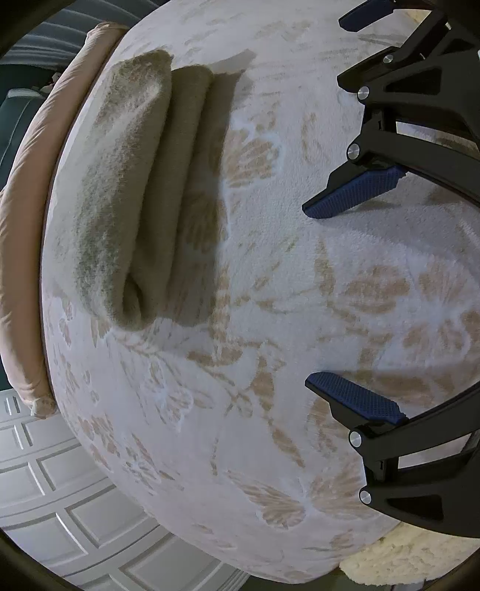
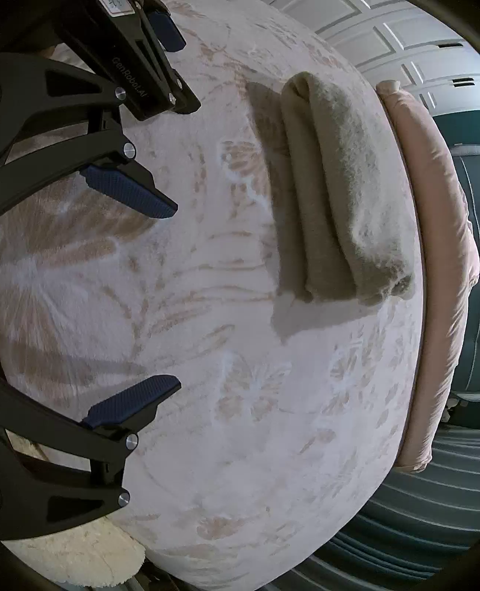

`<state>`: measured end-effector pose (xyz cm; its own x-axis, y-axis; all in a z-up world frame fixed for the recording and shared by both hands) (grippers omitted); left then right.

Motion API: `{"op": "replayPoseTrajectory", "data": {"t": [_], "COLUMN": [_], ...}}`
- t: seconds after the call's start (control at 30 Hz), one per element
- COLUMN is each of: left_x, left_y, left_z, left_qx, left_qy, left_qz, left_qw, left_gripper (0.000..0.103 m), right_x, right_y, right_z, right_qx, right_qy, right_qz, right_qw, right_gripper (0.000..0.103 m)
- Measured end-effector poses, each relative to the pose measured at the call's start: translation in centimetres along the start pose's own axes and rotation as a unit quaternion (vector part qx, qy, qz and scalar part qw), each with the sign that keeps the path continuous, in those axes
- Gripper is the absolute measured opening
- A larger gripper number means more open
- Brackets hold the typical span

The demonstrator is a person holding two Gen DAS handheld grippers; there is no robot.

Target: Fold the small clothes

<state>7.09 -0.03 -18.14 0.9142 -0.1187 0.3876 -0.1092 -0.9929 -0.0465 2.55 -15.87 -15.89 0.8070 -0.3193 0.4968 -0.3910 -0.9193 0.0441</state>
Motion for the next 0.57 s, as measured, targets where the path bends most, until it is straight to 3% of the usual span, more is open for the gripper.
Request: {"op": "replayPoseTrajectory", "data": {"t": [0.57], "left_x": [-0.08], "left_y": [0.24], "left_z": [0.46], "left_qx": [0.014], "left_qy": [-0.005], "left_qz": [0.000], "left_qw": [0.9999], "left_gripper": [0.086], "right_x": [-0.33], "right_y": [0.44], "right_z": [0.86], "right_qx": [-0.001], "right_qy": [-0.008], "right_qz": [0.015], "right_qw": [1.000], "right_gripper": [0.085]}}
Point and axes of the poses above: each gripper's, at about its wrist camera, not at the fingertips, and z roughly the way its jaws point, y to its right, x to its top, the point moved 8 cm from there along z, roughly the way its jaws point, and after that the axes turned 4 degrees about -y, right-handed, at the moved point
